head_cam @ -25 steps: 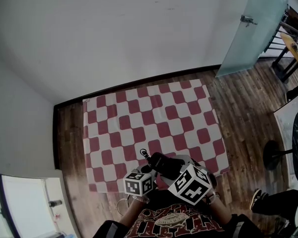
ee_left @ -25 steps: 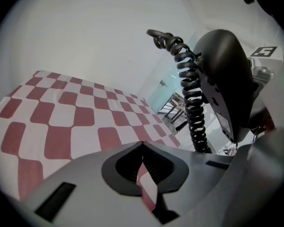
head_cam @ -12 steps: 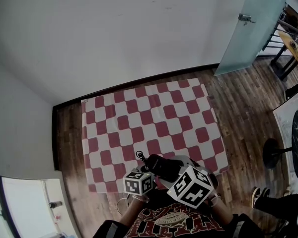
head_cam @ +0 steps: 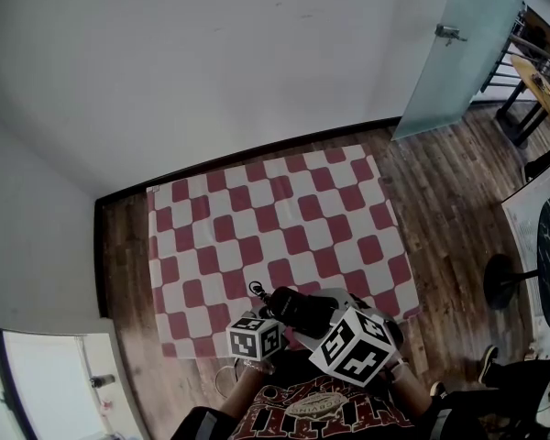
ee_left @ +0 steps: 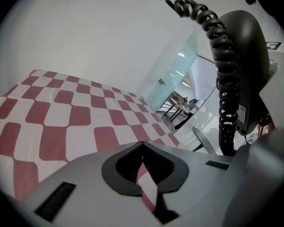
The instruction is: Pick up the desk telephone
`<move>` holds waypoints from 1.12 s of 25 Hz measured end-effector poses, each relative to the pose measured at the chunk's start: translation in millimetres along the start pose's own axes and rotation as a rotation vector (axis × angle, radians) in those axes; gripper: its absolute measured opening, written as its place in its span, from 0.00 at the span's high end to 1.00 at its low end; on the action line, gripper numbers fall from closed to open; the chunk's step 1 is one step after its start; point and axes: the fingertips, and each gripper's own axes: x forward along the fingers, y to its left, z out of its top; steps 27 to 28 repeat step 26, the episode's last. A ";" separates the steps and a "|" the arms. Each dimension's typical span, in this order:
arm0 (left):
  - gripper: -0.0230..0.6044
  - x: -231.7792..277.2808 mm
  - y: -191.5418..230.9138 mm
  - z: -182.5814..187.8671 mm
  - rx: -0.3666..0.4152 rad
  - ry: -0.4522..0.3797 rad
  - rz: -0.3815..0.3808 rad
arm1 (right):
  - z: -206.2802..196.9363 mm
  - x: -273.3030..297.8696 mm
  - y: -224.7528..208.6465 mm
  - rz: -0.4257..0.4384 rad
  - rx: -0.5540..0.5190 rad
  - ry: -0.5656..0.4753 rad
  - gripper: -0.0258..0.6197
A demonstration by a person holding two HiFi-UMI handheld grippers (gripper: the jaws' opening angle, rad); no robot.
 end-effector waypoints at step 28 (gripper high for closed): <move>0.95 1.2 -1.6 -2.4 0.001 0.007 -0.001 | -2.4 0.6 1.0 0.010 0.001 0.002 0.52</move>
